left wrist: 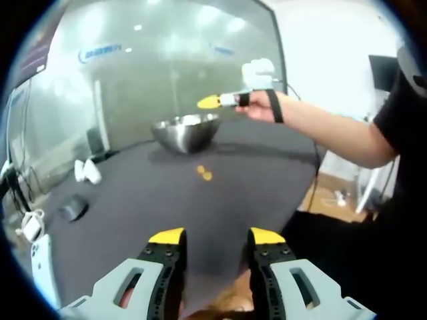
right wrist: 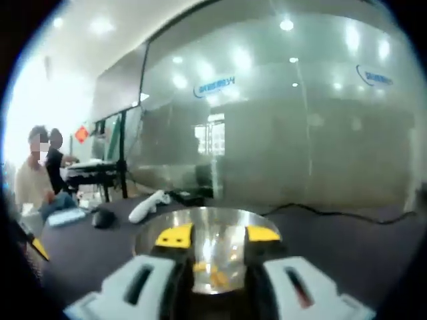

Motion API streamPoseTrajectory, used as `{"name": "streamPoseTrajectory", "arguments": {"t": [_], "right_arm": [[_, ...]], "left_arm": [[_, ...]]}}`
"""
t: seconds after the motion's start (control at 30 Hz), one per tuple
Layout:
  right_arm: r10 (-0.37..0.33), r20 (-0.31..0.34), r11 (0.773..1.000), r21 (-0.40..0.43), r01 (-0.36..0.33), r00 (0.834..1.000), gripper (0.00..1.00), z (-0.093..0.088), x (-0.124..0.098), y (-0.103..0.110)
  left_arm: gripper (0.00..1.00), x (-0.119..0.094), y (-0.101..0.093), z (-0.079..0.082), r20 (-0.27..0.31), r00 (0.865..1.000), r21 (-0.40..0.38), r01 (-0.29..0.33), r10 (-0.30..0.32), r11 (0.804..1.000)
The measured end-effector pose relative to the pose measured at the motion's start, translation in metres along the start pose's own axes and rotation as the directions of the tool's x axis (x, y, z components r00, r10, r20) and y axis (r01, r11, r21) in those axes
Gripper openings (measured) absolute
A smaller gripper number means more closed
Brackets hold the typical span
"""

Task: Pick up the QQ candy scattered on the table and place it into the stainless steel bowl on the table

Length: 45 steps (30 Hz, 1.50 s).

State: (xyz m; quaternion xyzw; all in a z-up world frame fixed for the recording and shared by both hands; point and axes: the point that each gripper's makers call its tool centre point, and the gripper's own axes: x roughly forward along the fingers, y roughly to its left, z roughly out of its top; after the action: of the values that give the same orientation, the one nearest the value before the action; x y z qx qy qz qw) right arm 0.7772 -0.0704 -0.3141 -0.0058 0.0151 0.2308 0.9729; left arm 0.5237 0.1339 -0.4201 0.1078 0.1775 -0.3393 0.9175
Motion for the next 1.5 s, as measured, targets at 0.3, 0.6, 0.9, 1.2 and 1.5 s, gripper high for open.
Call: {"name": "streamPoseTrajectory", "arguments": {"t": [0.3, 0.6, 0.9, 1.2, 1.5], "right_arm": [[0.050, 0.019, 0.999, 0.018, -0.051, 0.999, 0.25, 0.004, -0.008, 0.015], [0.134, 0.062, 0.991, 0.008, -0.134, 0.989, 0.24, 0.017, -0.024, 0.034], [0.321, 0.063, 0.947, -0.057, -0.317, 0.945, 0.24, 0.000, -0.062, 0.067], [0.402, -0.018, 0.914, -0.049, -0.402, 0.916, 0.22, -0.041, -0.087, 0.087], [0.445, -0.088, 0.889, -0.073, -0.451, 0.891, 0.22, -0.063, -0.093, 0.098]], "left_arm": [[0.38, 0.001, -0.002, 0.003, 0.002, 1.000, 0.008, 0.005, -0.005, 1.000], [0.38, 0.001, -0.002, 0.000, -0.006, 1.000, 0.004, 0.002, -0.002, 1.000], [0.38, 0.000, -0.001, -0.002, -0.005, 1.000, 0.002, 0.005, -0.005, 1.000], [0.38, 0.001, 0.001, 0.002, 0.006, 1.000, -0.003, 0.006, -0.006, 1.000], [0.38, 0.003, -0.002, 0.000, -0.009, 1.000, 0.008, 0.014, -0.014, 1.000]]}}
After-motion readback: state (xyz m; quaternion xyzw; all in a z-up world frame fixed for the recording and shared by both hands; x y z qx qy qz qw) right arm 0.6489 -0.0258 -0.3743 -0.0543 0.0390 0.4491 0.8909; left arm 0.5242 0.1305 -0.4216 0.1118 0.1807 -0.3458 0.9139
